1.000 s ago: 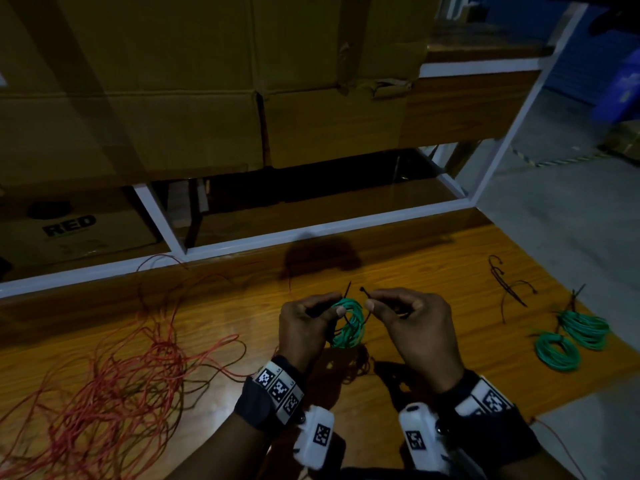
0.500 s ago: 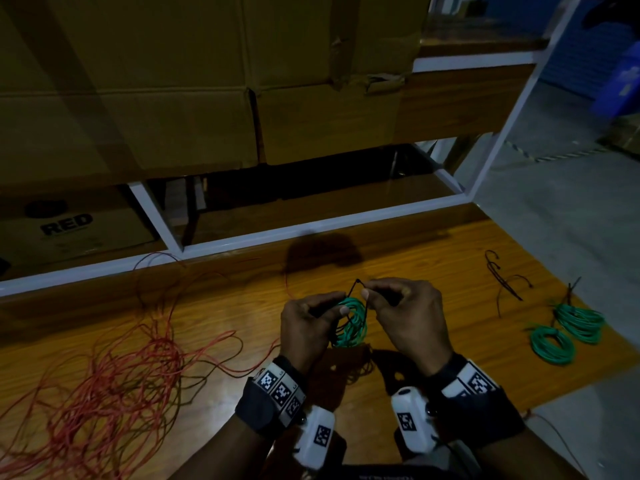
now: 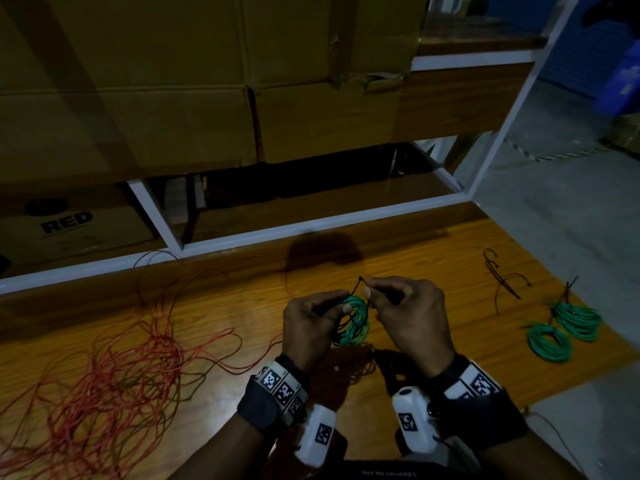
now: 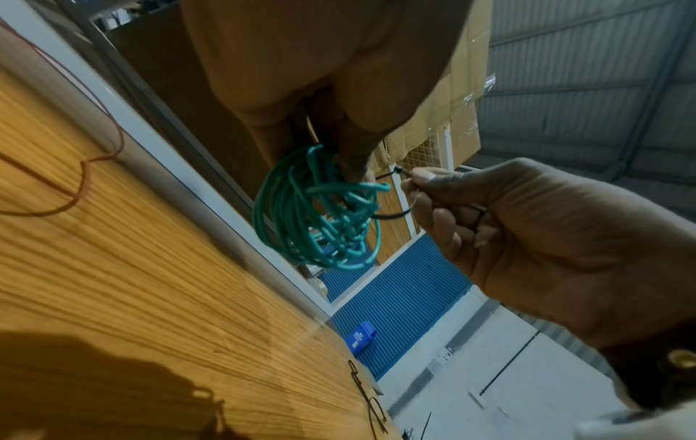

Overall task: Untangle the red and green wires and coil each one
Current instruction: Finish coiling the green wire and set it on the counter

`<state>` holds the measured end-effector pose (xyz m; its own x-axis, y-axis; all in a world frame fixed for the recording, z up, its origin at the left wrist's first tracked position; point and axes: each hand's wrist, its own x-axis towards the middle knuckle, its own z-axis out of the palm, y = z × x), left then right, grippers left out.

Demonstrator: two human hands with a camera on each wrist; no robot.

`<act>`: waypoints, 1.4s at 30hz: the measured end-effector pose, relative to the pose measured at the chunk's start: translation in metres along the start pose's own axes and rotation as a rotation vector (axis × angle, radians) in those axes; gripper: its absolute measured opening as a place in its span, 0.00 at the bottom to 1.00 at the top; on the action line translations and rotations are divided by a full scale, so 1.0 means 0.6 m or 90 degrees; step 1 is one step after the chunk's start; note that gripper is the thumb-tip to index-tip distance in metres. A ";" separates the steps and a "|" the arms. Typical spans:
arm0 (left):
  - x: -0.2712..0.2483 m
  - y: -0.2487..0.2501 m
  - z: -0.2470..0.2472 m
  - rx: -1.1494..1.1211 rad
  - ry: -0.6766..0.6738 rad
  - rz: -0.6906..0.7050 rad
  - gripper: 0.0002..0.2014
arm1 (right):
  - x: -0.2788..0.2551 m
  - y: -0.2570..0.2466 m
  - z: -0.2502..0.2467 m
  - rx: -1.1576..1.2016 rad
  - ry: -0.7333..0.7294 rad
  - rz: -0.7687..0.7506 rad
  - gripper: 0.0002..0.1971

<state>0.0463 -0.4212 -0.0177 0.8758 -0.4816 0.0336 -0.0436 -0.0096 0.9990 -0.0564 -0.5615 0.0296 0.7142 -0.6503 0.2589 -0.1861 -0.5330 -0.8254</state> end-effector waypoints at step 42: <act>-0.020 0.014 0.003 0.050 -0.040 0.059 0.12 | -0.031 -0.034 -0.020 -0.075 -0.067 0.003 0.03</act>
<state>0.0344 -0.4172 -0.0095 0.8348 -0.5372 0.1206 -0.1619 -0.0302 0.9863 -0.0740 -0.5449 0.0476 0.7788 -0.5957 0.1964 -0.2630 -0.5944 -0.7600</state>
